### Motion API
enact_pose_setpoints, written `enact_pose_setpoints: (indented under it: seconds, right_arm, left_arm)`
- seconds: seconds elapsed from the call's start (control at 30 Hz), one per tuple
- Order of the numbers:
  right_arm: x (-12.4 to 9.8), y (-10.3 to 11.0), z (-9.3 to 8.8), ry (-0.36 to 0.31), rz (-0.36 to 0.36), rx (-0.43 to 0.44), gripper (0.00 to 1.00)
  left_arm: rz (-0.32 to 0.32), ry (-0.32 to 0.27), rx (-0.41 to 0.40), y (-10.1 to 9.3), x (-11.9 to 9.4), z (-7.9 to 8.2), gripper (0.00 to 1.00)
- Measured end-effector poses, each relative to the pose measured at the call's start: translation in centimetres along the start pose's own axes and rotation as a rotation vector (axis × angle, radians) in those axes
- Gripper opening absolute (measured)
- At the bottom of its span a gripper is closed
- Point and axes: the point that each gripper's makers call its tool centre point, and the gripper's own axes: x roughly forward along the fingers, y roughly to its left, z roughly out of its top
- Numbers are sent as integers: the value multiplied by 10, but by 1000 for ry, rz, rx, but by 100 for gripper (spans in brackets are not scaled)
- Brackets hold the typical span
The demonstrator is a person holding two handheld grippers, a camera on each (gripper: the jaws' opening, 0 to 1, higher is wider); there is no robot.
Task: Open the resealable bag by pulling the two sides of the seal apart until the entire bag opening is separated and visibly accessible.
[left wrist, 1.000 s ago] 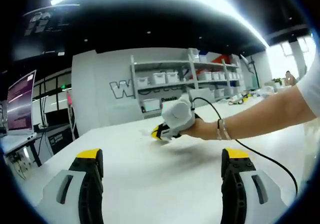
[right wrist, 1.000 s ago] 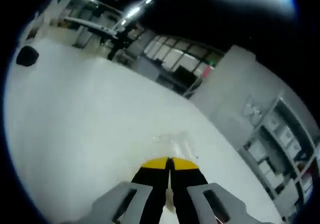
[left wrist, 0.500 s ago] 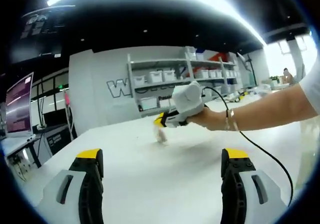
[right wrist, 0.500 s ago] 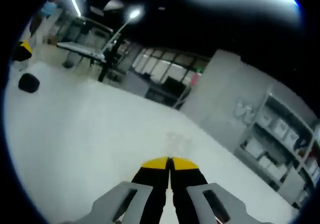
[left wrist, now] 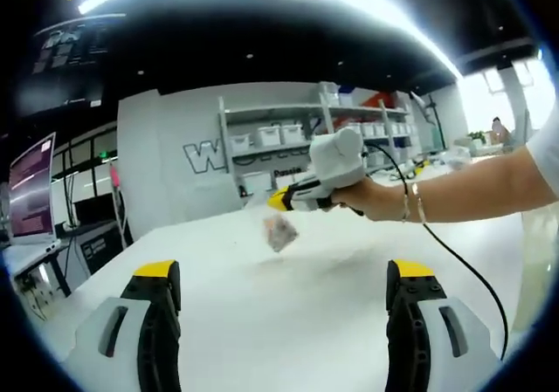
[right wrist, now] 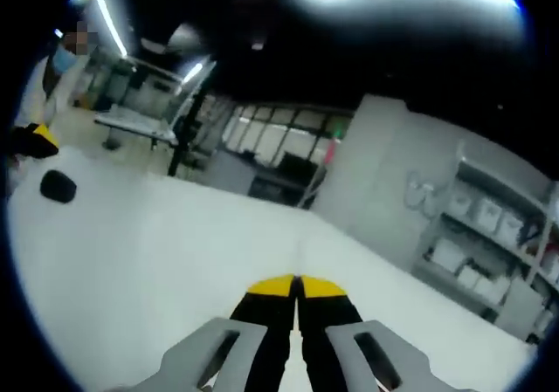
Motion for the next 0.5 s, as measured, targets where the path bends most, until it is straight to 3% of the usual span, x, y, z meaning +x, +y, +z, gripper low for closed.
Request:
enact_pose_setpoints:
  seconds: [0.5]
  right_arm:
    - [-68,7,10,-56,-29,51,0]
  left_arm:
    - [-3,-22,0,-2,-12,9,96]
